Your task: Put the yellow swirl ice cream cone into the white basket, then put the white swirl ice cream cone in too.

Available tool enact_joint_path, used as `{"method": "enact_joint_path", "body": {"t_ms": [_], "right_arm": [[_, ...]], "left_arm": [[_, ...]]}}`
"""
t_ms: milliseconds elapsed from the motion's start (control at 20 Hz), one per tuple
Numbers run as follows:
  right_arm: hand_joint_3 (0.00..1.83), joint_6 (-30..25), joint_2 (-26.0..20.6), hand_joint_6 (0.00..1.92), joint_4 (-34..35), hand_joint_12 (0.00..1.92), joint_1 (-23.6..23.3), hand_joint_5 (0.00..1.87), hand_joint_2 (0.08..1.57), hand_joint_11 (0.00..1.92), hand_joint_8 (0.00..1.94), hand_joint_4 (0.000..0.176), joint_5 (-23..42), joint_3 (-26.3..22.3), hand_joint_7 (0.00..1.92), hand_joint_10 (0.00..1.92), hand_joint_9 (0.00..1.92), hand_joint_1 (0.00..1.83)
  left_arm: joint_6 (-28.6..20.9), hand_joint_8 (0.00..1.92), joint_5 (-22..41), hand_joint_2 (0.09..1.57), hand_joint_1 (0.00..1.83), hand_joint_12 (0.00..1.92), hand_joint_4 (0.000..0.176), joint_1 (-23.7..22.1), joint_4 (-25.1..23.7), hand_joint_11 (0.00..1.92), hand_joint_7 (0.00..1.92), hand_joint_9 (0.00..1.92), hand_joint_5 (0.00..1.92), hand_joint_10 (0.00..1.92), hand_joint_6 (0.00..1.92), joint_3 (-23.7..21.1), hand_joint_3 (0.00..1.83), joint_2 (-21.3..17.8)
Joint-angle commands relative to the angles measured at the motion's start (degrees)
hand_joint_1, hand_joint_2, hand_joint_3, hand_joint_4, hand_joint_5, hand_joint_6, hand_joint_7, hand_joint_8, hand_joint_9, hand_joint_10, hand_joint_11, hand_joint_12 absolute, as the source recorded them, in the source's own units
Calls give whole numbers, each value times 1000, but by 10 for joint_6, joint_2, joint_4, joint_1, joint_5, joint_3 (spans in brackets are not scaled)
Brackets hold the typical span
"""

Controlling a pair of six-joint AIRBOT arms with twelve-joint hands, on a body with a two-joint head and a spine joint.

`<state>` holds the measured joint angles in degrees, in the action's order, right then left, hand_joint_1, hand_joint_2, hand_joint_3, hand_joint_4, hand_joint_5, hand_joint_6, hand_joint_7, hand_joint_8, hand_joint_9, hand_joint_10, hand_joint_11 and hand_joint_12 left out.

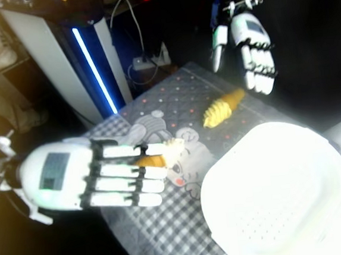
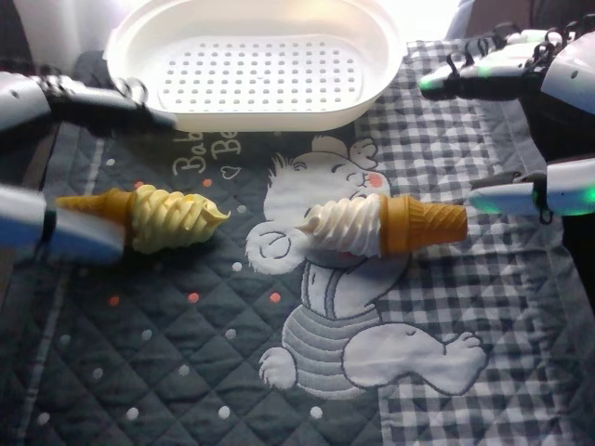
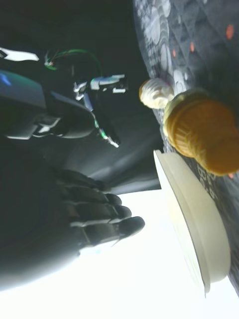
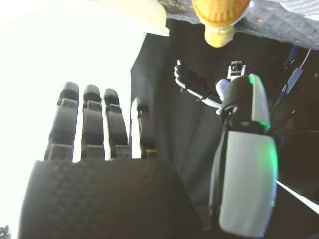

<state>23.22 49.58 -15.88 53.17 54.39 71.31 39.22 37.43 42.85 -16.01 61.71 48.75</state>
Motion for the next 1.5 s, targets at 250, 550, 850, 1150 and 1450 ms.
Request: {"method": "enact_joint_path", "body": {"t_ms": [250, 550, 850, 1150, 1450], "right_arm": [[1, -1, 0, 2, 26, 376, -3, 445, 1060, 347, 4, 0, 61, 2, 462, 5, 480, 724], [1, -1, 3, 5, 26, 378, -3, 456, 1062, 376, 6, 0, 61, 5, 480, 10, 507, 797], [6, -1, 5, 7, 23, 386, -3, 471, 1076, 375, 4, 0, 61, 7, 487, 4, 510, 767], [0, -1, 6, 0, 22, 503, -3, 447, 1085, 241, 0, 0, 61, 9, 462, 0, 466, 774], [0, -4, 6, 4, 22, 559, -3, 471, 1084, 309, 5, 0, 61, 9, 496, 12, 515, 768]], "left_arm": [[-16, 2, -51, 742, 840, 761, 55, -44, -72, 291, 556, 620, 438, 4, 5, 20, 5, 33], [-3, 0, -124, 782, 824, 728, 79, -69, -101, 227, 478, 533, 396, 0, 0, 58, 13, 78], [52, 6, -205, 768, 827, 820, 80, -96, -101, 252, 532, 605, 452, 7, 8, 89, 0, 119], [52, 420, -208, 1002, 1115, 1431, 0, -96, -101, 523, 1036, 800, 1162, 872, 466, 90, 3, 116], [51, 1228, -189, 1080, 1276, 1277, 0, -115, -84, 707, 957, 909, 1273, 807, 229, 96, 0, 105]]}}
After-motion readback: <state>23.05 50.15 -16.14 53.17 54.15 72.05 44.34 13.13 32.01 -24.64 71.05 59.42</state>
